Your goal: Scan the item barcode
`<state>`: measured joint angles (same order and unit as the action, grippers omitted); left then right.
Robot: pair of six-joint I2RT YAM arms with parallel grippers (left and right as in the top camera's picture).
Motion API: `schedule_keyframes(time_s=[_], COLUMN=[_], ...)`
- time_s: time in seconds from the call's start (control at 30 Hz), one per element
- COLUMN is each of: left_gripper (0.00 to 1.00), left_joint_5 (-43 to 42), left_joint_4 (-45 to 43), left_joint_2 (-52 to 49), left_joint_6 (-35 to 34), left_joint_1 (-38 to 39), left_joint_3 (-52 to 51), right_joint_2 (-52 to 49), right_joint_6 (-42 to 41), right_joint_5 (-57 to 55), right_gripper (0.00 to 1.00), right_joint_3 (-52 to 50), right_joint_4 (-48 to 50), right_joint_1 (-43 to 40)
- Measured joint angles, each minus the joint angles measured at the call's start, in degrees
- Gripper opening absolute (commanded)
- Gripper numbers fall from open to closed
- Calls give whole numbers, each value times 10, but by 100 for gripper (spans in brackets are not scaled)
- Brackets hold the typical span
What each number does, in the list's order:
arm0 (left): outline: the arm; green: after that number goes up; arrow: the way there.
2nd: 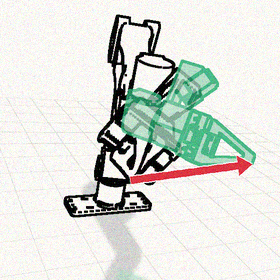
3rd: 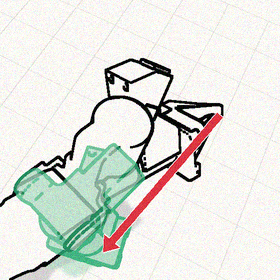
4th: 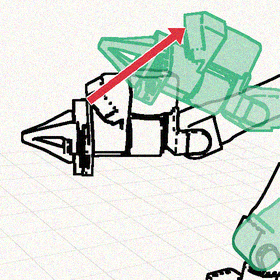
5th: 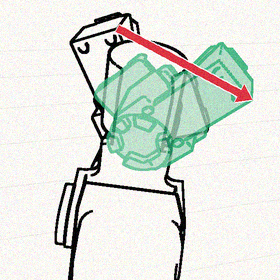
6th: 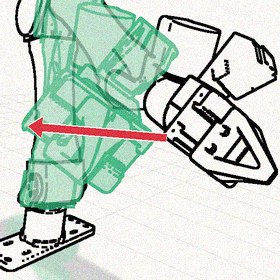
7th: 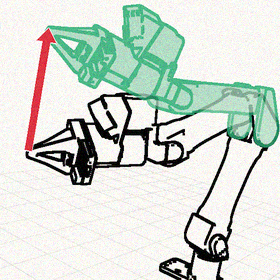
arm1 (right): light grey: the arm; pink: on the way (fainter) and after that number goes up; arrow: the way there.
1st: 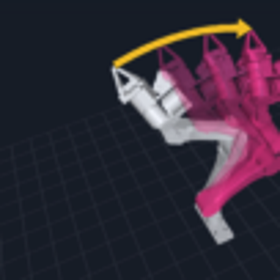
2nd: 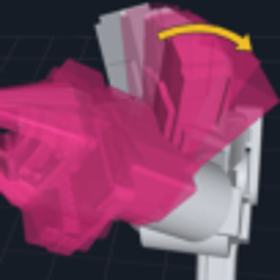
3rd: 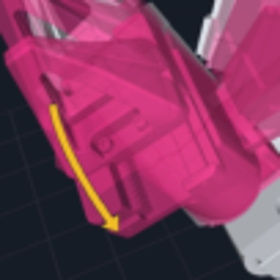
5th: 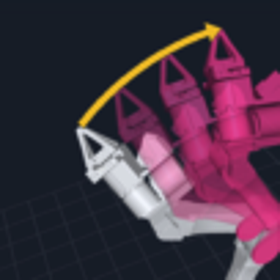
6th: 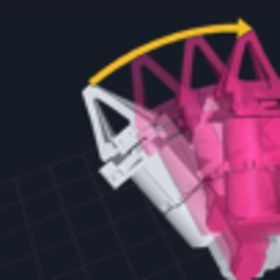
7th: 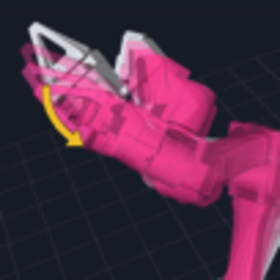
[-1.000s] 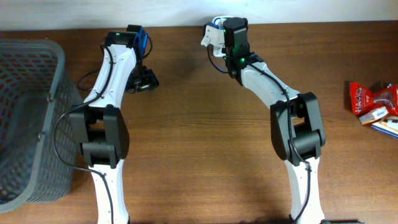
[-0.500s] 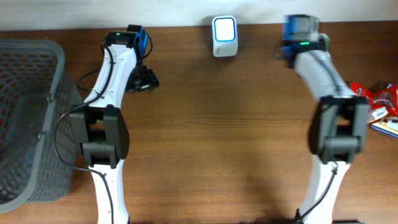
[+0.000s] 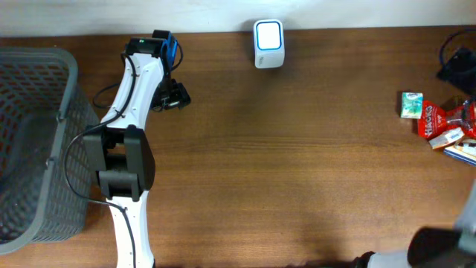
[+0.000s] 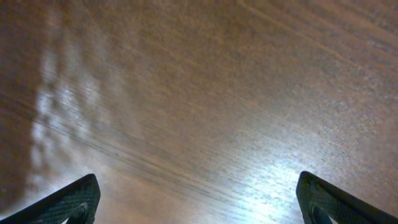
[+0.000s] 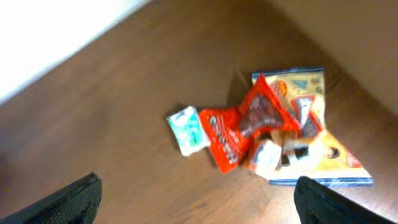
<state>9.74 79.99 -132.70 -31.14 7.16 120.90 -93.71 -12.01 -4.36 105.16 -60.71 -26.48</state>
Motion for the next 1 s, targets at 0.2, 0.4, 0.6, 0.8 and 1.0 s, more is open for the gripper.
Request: schedule_keyframes(time_s=[0.2, 0.4, 0.6, 0.8, 1.0], left_gripper=[99, 99, 99, 99, 99], left_joint_5=[0, 0, 0, 0, 0], left_joint_4=[4, 1, 2, 2, 2], left_joint_2=[0, 0, 0, 0, 0], left_joint_6=[0, 0, 0, 0, 0], left_joint_1=[0, 0, 0, 0, 0], left_joint_3=[0, 0, 0, -1, -1], right_joint_2=[277, 483, 483, 464, 642], right_joint_6=[0, -10, -10, -9, -9], right_joint_5=[77, 169, 164, 148, 141], right_gripper=[99, 99, 99, 99, 98], right_joint_3=[-238, -459, -459, -469, -640], right_joint_4=[21, -75, -92, -63, 72], right_joint_1=[24, 68, 68, 211, 259])
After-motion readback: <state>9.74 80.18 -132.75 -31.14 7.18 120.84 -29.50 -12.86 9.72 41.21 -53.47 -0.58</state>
